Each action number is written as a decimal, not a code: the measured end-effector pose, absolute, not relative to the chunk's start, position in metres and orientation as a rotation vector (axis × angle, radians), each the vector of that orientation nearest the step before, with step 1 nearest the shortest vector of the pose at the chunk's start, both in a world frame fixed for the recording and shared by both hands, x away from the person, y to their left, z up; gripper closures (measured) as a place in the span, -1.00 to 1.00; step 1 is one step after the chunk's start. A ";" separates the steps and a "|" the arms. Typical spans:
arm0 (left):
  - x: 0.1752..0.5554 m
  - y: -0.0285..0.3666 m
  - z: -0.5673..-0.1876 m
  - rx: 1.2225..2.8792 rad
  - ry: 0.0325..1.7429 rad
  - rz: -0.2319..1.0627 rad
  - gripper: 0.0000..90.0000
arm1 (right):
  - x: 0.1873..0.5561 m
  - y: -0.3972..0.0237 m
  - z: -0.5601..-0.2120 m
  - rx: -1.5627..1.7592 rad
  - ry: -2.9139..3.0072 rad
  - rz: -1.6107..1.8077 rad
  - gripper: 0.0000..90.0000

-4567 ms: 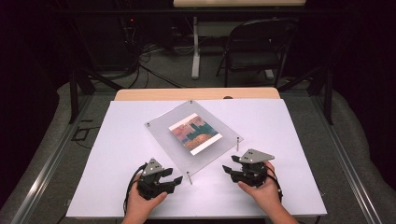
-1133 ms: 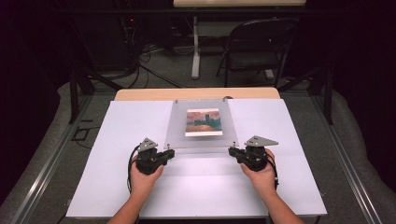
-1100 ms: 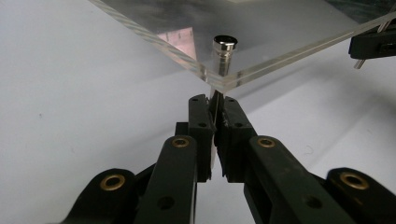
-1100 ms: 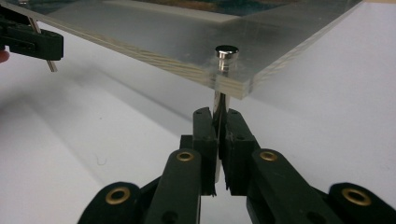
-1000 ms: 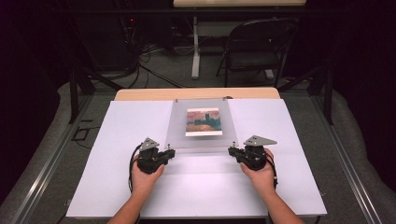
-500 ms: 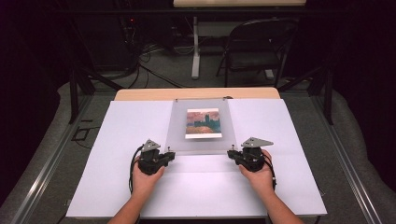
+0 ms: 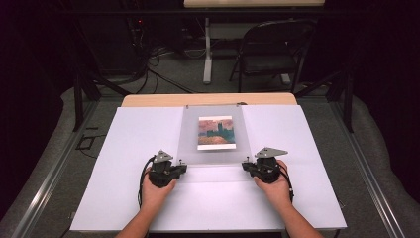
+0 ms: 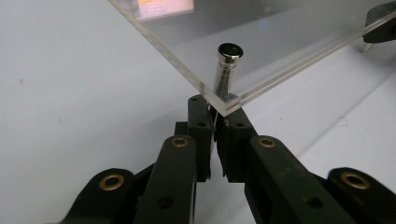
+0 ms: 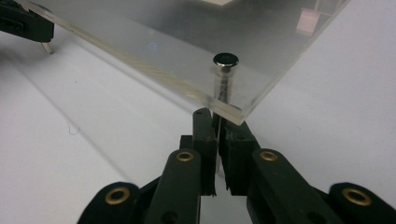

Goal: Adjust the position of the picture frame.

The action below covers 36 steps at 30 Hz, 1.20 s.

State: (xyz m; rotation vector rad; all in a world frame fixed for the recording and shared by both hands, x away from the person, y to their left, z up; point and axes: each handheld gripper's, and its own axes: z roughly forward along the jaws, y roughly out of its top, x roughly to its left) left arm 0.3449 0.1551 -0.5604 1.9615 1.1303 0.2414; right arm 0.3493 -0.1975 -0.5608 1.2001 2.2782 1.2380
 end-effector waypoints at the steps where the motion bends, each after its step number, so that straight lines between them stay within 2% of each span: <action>1: 0.344 0.155 -0.561 1.961 1.132 0.243 0.88 | 0.349 -0.198 -0.561 1.200 2.278 1.238 0.90; 8: 0.344 0.156 -0.562 1.957 1.129 0.234 0.86 | 0.349 -0.199 -0.565 1.207 2.272 1.261 0.89; 11: 0.343 0.156 -0.562 1.952 1.131 0.254 0.78 | 0.349 -0.200 -0.566 1.214 2.270 1.276 0.86; 13: 0.343 0.156 -0.562 1.952 1.133 0.255 0.70 | 0.349 -0.200 -0.566 1.213 2.271 1.271 0.80; 14: 0.343 0.155 -0.562 1.948 1.135 0.252 0.63 | 0.349 -0.201 -0.567 1.227 2.269 1.281 0.67; 16: 0.342 0.154 -0.562 1.949 1.134 0.260 0.50 | 0.348 -0.201 -0.565 1.229 2.256 1.295 0.53; 17: 0.342 0.154 -0.562 1.949 1.134 0.260 0.46 | 0.348 -0.201 -0.565 1.229 2.256 1.295 0.53; 18: 0.341 0.153 -0.562 1.948 1.122 0.263 0.40 | 0.348 -0.201 -0.564 1.221 2.242 1.287 0.35; 19: 0.341 0.153 -0.562 1.948 1.122 0.263 0.32 | 0.348 -0.201 -0.564 1.221 2.242 1.287 0.35; 20: 0.341 0.151 -0.562 1.944 1.116 0.269 0.25 | 0.347 -0.201 -0.564 1.217 2.235 1.287 0.23; 21: 0.341 0.151 -0.562 1.944 1.116 0.269 0.17 | 0.347 -0.201 -0.564 1.217 2.235 1.287 0.23; 22: 0.340 0.151 -0.562 1.938 1.118 0.274 0.17 | 0.346 -0.201 -0.563 1.213 2.233 1.284 0.16; 25: 0.339 0.150 -0.562 1.942 1.115 0.265 0.00 | 0.345 -0.199 -0.563 1.175 2.229 1.264 -0.06; 28: 0.338 0.150 -0.562 1.936 1.112 0.272 -0.12 | 0.343 -0.197 -0.563 1.157 2.228 1.250 -0.13; 36: 0.332 0.152 -0.559 1.943 1.100 0.262 -0.15 | 0.338 -0.194 -0.561 1.149 2.241 1.250 -0.17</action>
